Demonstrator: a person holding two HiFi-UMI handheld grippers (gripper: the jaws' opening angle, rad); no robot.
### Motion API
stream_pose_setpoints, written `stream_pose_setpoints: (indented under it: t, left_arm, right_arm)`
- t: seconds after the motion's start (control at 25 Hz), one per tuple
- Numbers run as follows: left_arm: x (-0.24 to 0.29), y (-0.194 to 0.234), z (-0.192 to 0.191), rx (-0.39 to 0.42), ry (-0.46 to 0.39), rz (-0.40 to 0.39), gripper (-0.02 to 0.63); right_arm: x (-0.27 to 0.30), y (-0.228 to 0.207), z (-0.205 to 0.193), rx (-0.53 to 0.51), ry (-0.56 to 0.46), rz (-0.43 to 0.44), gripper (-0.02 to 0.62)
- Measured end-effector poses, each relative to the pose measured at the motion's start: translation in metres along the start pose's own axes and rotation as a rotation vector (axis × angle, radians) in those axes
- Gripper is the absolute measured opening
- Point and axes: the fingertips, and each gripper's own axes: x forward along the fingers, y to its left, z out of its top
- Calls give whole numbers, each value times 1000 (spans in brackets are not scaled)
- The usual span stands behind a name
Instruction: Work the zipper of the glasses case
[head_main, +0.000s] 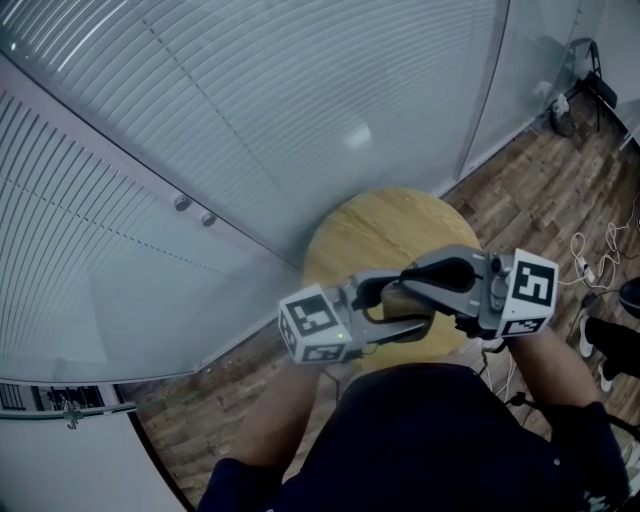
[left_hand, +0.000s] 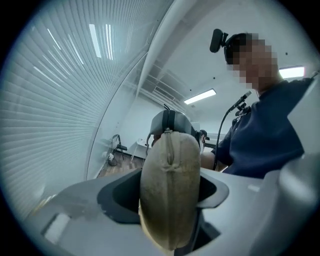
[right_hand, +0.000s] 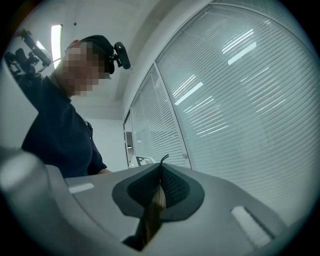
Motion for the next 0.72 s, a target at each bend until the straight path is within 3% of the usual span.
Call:
stream_pose_setpoints:
  t: [0.72]
  left_arm:
    - [-9,-9,36,-119,-245,-79,288]
  right_arm:
    - [-23,-3,28,45,-183,4,12]
